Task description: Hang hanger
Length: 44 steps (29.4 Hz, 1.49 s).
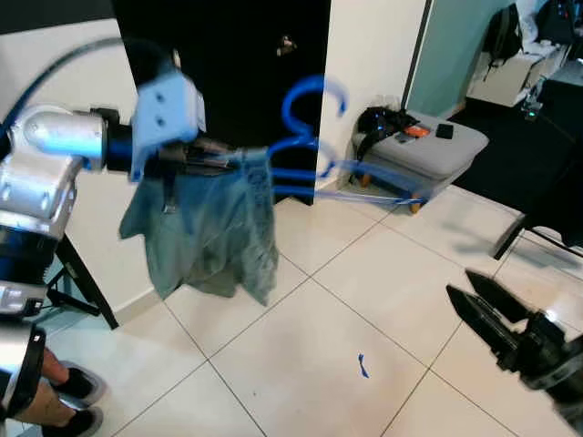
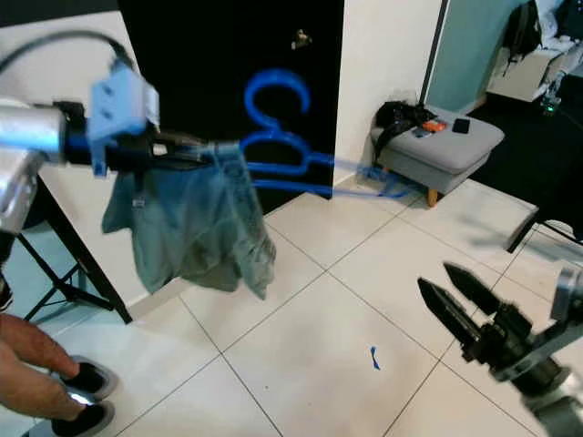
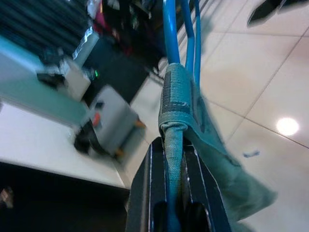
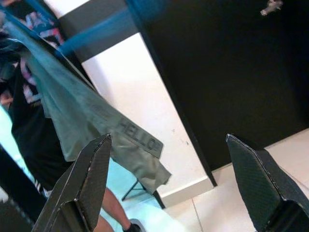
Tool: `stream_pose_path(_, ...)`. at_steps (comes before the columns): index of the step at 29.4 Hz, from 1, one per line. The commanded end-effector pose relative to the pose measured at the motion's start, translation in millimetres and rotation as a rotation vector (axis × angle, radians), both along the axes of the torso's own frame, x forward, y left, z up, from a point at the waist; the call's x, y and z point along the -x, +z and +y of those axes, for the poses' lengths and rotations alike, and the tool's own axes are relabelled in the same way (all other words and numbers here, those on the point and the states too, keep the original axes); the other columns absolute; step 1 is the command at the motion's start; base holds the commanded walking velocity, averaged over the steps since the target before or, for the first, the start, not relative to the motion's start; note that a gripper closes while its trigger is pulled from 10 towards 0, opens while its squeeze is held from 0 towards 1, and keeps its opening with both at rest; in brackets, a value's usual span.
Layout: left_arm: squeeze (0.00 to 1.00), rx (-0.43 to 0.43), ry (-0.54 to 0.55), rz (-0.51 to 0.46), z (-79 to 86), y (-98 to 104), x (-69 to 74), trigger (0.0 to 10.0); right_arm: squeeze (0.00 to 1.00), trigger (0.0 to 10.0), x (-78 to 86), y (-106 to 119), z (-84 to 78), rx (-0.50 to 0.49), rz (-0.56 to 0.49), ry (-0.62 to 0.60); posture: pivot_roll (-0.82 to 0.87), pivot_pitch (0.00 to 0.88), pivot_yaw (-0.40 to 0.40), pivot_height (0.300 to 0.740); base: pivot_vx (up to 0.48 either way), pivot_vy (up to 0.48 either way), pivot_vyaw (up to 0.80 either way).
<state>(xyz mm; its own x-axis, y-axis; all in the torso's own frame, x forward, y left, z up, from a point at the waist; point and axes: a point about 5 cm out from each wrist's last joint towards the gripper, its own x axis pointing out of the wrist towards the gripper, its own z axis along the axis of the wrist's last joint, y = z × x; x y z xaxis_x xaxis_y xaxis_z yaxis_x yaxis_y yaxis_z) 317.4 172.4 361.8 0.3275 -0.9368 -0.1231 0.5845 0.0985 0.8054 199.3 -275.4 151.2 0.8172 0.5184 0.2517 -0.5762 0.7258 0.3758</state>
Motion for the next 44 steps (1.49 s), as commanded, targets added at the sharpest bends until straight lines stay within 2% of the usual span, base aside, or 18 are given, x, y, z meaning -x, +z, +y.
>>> stream_pose_path(1,0.0,0.035,-0.094,-0.027,-4.0,11.7,6.6,0.0,0.0,10.0,-3.3,-6.6,4.6,-0.07,0.015,-0.003,-0.03,0.0,0.038,0.74,0.0,0.0,0.0)
stream_pose_path(2,0.0,0.035,-0.094,-0.027,-4.0,11.7,6.6,0.0,0.0,10.0,-3.3,-6.6,4.6,-0.07,0.015,-0.003,-0.03,0.0,0.038,0.74,0.0,0.0,0.0)
stream_pose_path(3,0.0,0.06,-0.136,-0.032,-4.7,17.6,9.0,0.7,0.0,10.0,-3.9,-9.3,9.0,-0.102,0.025,0.007,-0.03,0.0,0.039,0.74,0.0,0.0,0.0)
stream_pose_path(4,0.0,0.086,-0.174,-0.039,-5.6,24.1,11.7,6.0,0.0,10.0,-5.5,-11.4,15.3,-0.129,0.032,0.029,-0.03,0.0,0.039,0.74,0.0,0.0,0.0)
stream_pose_path(5,0.0,0.086,-0.174,-0.039,-5.6,24.1,11.7,6.0,0.0,10.0,-5.5,-11.4,15.3,-0.129,0.032,0.029,-0.03,0.0,0.039,0.74,0.0,0.0,0.0)
stream_pose_path(6,0.0,0.108,-0.205,-0.043,-6.4,29.4,13.8,7.1,0.0,10.0,-7.0,-12.7,20.8,-0.146,0.036,0.048,-0.03,0.0,0.04,0.74,0.0,0.0,0.0)
stream_pose_path(9,0.0,0.13,-0.227,-0.052,-8.2,34.7,15.4,7.7,0.0,10.0,-9.5,-13.2,29.0,-0.159,0.04,0.086,-0.03,0.0,0.041,0.74,0.0,0.0,0.0)
stream_pose_path(10,0.0,0.148,-0.25,-0.061,-10.9,38.9,16.5,9.7,0.0,10.0,-11.9,-13.8,39.9,-0.156,0.047,0.139,-0.03,0.0,0.04,0.74,0.0,0.0,0.0)
stream_pose_path(11,0.0,0.162,-0.265,-0.074,-14.0,42.1,17.1,10.0,0.0,10.0,-13.3,-14.2,51.2,-0.151,0.057,0.201,-0.03,0.0,0.042,0.74,0.0,0.0,0.0)
stream_pose_path(13,0.0,0.181,-0.283,-0.087,-18.4,45.5,17.2,10.0,0.0,10.0,-14.9,-17.5,67.0,-0.13,0.077,0.288,-0.03,0.0,0.041,0.74,0.0,0.0,0.0)
stream_pose_path(19,0.0,0.22,-0.298,-0.102,-25.1,52.0,17.1,10.0,0.0,10.0,-23.3,-19.8,85.6,-0.115,0.089,0.373,-0.02,0.0,0.039,0.74,0.0,0.0,0.0)
stream_pose_path(23,0.0,0.226,-0.304,-0.101,-26.2,53.3,17.4,10.0,0.0,10.0,-24.5,-18.3,88.5,-0.115,0.085,0.389,-0.02,0.0,0.038,0.74,0.0,0.0,0.0)
stream_pose_path(27,0.0,0.229,-0.326,-0.108,-30.1,55.9,20.1,10.0,0.0,10.0,-26.7,-9.5,107.7,-0.058,0.067,0.481,-0.02,0.0,0.034,0.74,0.0,0.0,0.0)
stream_pose_path(32,0.0,0.236,-0.336,-0.118,-31.4,58.2,21.5,9.9,0.0,10.0,-28.9,-8.2,111.0,-0.033,0.065,0.486,-0.02,0.0,0.035,0.74,0.0,0.0,0.0)
stream_pose_path(39,0.0,0.26,-0.326,-0.143,-31.9,63.6,19.7,9.1,0.0,10.0,-30.9,-11.2,106.1,-0.006,0.08,0.453,-0.02,0.0,0.038,0.74,0.0,0.0,0.0)
stream_pose_path(40,0.0,0.264,-0.321,-0.145,-32.2,64.4,18.8,8.8,0.0,6.2,-30.2,-12.4,105.3,0.001,0.088,0.452,-0.02,0.0,0.037,0.74,0.0,0.0,0.0)
stream_pose_path(41,0.0,0.269,-0.317,-0.147,-32.4,65.2,18.2,8.6,0.0,3.9,-29.6,-15.6,105.2,0.03,0.105,0.451,-0.03,0.0,0.036,0.74,0.0,0.0,0.0)
stream_pose_path(44,0.0,0.272,-0.314,-0.148,-32.6,65.8,17.8,8.4,0.0,3.9,-29.0,-18.6,105.5,0.062,0.12,0.453,-0.03,0.0,0.036,0.74,0.0,0.0,0.0)
